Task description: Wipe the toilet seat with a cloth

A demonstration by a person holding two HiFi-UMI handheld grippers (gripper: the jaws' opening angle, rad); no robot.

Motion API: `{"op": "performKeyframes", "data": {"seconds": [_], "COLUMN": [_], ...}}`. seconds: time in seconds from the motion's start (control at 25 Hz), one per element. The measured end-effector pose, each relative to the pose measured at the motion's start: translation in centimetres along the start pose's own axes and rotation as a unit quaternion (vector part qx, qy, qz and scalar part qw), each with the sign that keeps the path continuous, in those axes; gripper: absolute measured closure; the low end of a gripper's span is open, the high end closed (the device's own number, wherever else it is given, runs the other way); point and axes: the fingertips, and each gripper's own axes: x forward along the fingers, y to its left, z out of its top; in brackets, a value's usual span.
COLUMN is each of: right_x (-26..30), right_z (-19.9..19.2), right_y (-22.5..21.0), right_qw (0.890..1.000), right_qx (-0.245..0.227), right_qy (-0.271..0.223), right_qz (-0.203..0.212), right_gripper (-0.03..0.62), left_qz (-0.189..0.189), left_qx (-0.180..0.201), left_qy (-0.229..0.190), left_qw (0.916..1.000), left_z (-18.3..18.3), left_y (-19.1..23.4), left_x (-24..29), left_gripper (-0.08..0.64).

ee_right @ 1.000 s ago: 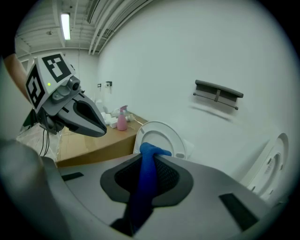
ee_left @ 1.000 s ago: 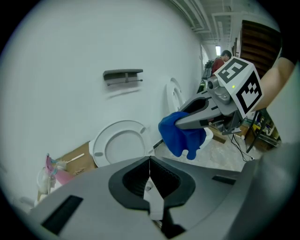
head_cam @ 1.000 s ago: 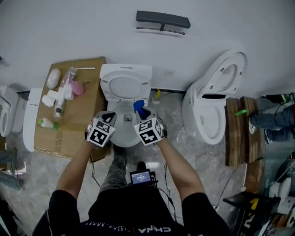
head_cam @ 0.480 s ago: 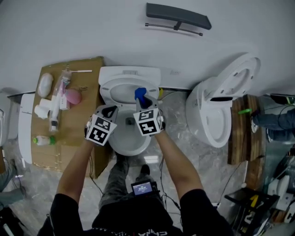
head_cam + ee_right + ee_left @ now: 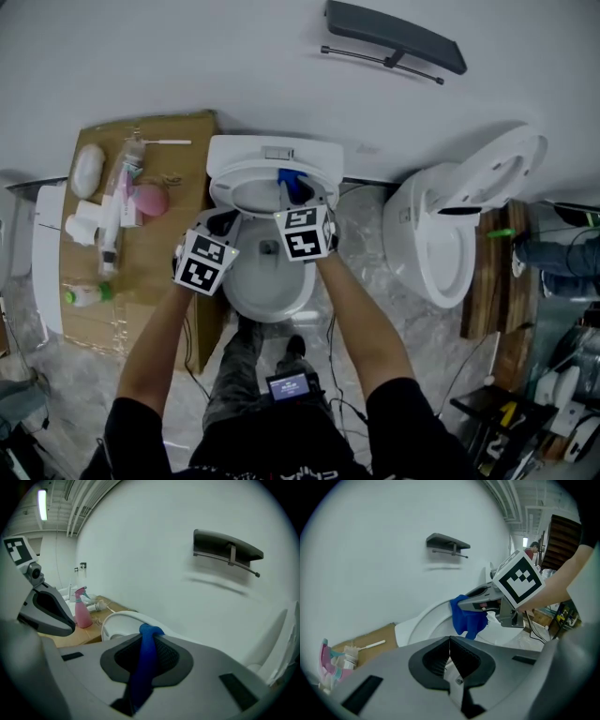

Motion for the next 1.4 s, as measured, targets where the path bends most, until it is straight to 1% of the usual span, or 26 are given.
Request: {"op": "performKeyframes", "data": {"seconds": [0.2, 0.48, 0.68, 0.8, 1.04, 1.16, 1.24, 1.32, 1.4], "right_x": [2.0, 4.8, 6.5, 7.6, 9.6, 10.1, 10.2, 10.5, 11.1], "right_z": [1.3, 2.0, 2.0, 1.5, -0.5, -1.0, -1.2, -2.2, -3.4], "right_y": [2.3, 7.6, 10.7, 12.4, 15.3, 15.9, 16.3, 17.0, 17.7], "right_qw": [1.000, 0.997, 0.995, 0.994, 0.991, 0.991, 0.990, 0.986, 0.984], "right_qx": [-0.005, -0.028, -0.042, -0.041, -0.034, -0.031, -0.027, -0.035, -0.044], "right_qy": [-0.006, -0.012, -0.007, 0.000, 0.025, 0.011, 0.009, 0.022, 0.032], "right_qz": [0.016, 0.067, 0.091, 0.104, 0.123, 0.126, 0.139, 0.159, 0.168], "right_gripper": [0.534, 0.534, 0.534, 0.534, 0.534, 0.534, 0.534, 0.534, 0.534], "left_qz": [0.005, 0.019, 0.022, 0.025, 0.032, 0.037, 0.041, 0.044, 0.046], "left_qx": [-0.018, -0.045, -0.068, -0.098, -0.135, -0.150, -0.158, -0.165, -0.174], "left_qy": [0.008, 0.021, 0.025, 0.025, 0.029, 0.032, 0.035, 0.038, 0.040], "left_qw": [0.9998, 0.9986, 0.9971, 0.9946, 0.9899, 0.9874, 0.9860, 0.9845, 0.9829], "left_z": [-1.7, -4.2, -6.0, -7.1, -9.3, -10.7, -11.8, -12.8, -13.6], "left_y": [2.0, 4.8, 5.8, 5.9, 5.5, 5.1, 4.7, 4.1, 3.3], "left_x": [0.3, 0.2, 0.4, 0.7, 1.6, 2.0, 2.4, 2.9, 3.5], "left_gripper": [0.548, 0.548, 0.548, 0.548, 0.548, 0.548, 0.548, 0.548, 0.548]}}
